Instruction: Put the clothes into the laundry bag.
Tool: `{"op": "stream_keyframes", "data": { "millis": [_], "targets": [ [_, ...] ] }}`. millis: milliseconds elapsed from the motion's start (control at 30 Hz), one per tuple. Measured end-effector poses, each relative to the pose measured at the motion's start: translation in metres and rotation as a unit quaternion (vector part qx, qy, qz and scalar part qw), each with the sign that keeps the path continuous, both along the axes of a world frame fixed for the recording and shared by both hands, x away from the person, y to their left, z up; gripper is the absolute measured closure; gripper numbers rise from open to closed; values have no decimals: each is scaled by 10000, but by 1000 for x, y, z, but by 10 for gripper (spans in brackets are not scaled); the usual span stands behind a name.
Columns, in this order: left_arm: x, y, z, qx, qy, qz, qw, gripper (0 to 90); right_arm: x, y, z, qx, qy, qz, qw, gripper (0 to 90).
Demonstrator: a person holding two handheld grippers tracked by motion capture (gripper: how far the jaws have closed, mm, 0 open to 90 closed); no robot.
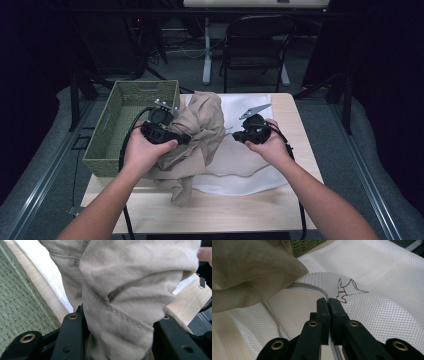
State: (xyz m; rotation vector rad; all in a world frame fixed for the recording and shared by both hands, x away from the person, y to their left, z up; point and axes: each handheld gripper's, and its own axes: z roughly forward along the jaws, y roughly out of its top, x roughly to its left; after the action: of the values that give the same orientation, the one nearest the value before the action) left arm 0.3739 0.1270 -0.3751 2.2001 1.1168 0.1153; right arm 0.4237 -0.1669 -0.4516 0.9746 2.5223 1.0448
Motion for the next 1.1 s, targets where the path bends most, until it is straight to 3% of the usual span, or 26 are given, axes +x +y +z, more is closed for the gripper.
{"op": "stream_keyframes", "data": {
  "millis": [433,800,1100],
  "targets": [
    [-5,5,-15,16,75,0,10000,603,1,0,3,-28,-30,-27,10000,875],
    [-10,4,-27,-3,128,-75,9999,603,-2,1,12,-87,-389,-117,9991,875],
    [-14,0,-41,-6,189,-152,9997,603,-2,4,16,-146,-400,-98,9990,875]
  ]
}}
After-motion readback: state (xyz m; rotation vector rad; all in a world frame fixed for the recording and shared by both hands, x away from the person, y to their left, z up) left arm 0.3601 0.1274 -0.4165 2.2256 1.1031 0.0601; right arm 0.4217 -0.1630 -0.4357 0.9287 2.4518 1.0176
